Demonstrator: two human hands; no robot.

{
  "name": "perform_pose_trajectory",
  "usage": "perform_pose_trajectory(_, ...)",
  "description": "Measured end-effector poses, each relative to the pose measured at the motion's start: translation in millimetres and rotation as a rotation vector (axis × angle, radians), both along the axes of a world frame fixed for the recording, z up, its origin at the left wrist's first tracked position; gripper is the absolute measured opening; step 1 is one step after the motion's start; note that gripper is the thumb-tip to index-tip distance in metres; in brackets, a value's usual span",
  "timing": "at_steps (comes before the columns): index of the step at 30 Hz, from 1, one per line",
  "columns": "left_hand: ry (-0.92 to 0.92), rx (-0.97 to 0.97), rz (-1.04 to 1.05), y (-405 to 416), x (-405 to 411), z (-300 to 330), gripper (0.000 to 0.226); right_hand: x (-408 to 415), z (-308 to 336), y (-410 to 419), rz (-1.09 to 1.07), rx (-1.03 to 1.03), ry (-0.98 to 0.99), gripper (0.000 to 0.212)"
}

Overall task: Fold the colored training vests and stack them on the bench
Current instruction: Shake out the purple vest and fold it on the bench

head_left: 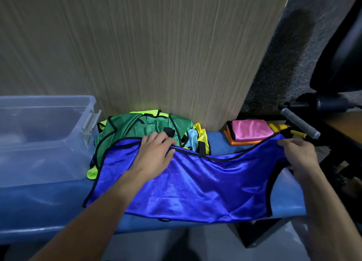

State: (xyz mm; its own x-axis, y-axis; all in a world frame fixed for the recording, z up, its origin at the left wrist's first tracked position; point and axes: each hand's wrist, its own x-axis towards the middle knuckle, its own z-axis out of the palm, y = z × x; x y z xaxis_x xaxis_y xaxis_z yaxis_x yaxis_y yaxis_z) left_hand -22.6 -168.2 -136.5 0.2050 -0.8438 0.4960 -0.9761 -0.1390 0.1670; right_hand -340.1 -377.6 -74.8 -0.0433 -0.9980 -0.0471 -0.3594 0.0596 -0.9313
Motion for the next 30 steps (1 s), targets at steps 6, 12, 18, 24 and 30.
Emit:
perform_pose_trajectory(6, 0.164, -0.051, -0.130, -4.0, 16.9, 4.0, 0.015, 53.9, 44.2, 61.1, 0.256, -0.019, -0.155, 0.015)
perform_pose_trajectory(12, 0.224, 0.059, -0.225, 0.4, 35.3, 15.4, 0.026, 173.7, 16.6, 156.0, 0.628, -0.109, -0.090, 0.014)
perform_pose_trajectory(18, 0.100, 0.051, -0.141, 44.0, 65.5, 25.7, 0.045, 233.8, -27.3, 189.7, 0.652, -0.129, -0.049, 0.010)
perform_pose_trajectory(24, 0.168, -0.056, 0.176, 95.1, 88.6, 25.0, 0.030, 249.4, -35.9, 196.4, 0.607, -0.249, 0.016, 0.016)
perform_pose_trajectory(30, 0.295, -0.127, 0.299, 83.9, 74.4, 21.9, 0.013, 254.0, -36.1, 201.0, 0.571, -0.364, 0.026, 0.018)
